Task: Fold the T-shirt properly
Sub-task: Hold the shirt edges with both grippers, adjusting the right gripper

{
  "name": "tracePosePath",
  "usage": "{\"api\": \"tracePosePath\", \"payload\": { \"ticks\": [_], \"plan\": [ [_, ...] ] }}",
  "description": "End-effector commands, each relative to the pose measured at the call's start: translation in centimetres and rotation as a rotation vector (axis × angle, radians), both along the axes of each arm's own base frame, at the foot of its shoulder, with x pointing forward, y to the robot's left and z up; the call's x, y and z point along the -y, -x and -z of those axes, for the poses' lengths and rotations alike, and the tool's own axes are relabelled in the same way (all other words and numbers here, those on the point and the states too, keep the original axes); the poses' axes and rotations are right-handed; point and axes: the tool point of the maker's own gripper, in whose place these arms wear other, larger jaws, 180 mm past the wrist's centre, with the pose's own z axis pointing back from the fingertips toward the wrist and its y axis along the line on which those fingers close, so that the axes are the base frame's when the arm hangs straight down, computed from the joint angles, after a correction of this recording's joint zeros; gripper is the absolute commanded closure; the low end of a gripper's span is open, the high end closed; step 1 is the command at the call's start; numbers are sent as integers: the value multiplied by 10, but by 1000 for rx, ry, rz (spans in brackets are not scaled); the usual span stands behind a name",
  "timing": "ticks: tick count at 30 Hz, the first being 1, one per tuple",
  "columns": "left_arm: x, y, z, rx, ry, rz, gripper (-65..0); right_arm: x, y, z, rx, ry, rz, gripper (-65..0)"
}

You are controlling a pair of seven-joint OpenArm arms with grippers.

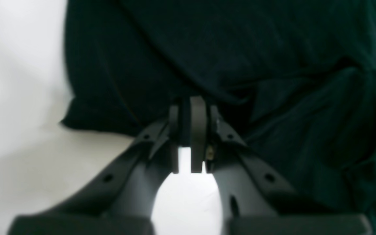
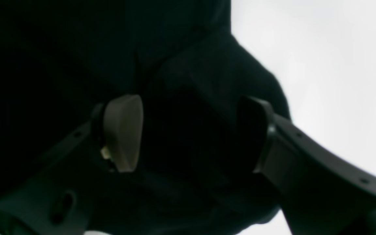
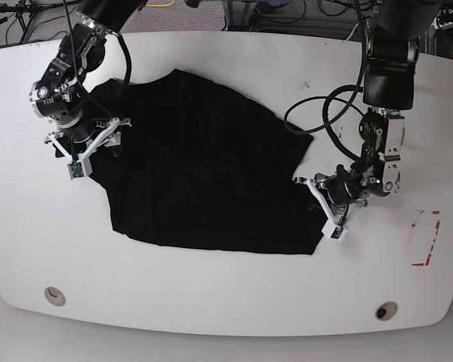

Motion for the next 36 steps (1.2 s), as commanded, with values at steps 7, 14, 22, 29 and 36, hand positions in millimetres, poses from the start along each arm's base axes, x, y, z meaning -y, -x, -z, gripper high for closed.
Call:
{"api": "tracePosePath", "payload": {
  "ticks": [7, 14, 22, 29, 36],
  "plan": [
    [4, -18, -25, 82, 26, -1, -214, 3, -6, -21, 74, 21, -10, -434],
    [-1, -16, -31, 99, 9, 4, -285, 7, -13, -23, 80, 30, -13, -437],
    [-9, -20, -47, 140, -1, -7, -296, 10, -22, -8, 44, 7, -5, -437],
    [-19, -26, -58, 156, -2, -31, -327, 7, -36, 13, -6, -33, 4, -435],
    [-27, -28, -58, 148, 0, -52, -336, 5, -45, 19, -24, -56, -1, -432]
  ]
}}
